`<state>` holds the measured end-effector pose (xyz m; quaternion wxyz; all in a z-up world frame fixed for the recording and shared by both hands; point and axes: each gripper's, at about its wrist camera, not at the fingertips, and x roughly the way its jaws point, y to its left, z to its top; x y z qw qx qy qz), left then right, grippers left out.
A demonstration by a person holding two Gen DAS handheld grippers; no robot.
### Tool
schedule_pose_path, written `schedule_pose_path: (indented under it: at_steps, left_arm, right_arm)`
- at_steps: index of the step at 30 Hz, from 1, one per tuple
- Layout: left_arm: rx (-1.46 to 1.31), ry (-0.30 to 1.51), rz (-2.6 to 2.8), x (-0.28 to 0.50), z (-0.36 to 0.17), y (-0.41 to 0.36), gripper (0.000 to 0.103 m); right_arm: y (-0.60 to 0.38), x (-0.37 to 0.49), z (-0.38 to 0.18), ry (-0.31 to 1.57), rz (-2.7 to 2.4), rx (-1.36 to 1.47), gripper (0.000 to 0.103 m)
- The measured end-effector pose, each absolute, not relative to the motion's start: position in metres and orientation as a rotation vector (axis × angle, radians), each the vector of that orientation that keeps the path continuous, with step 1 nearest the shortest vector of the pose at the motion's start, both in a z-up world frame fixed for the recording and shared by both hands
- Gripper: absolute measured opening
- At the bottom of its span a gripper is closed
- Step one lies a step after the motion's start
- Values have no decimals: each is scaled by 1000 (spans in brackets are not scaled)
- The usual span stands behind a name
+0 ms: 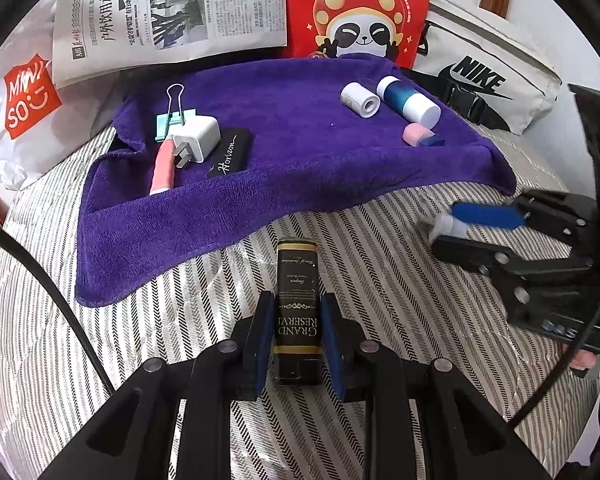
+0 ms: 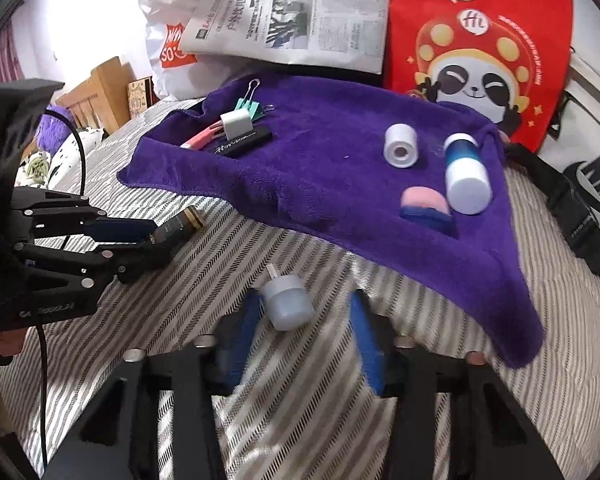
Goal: Organize rigid objects
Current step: 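Lift the Grand Reserve bottle with left while right grasps the small white cap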
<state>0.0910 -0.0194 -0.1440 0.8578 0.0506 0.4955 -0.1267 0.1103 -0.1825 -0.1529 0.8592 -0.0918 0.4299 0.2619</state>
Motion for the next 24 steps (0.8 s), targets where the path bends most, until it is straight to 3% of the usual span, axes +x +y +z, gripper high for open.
schedule_pose_path:
  at_steps: [11,24]
  left_arm:
    - [114,1009,-199,75,-144,-8,24]
    - [70,961,-180,71,-144,-6,23]
  right_arm:
    - [-221,94,-138,904,394,-115,24]
    - [-231,84,-159,914,281,-108,24]
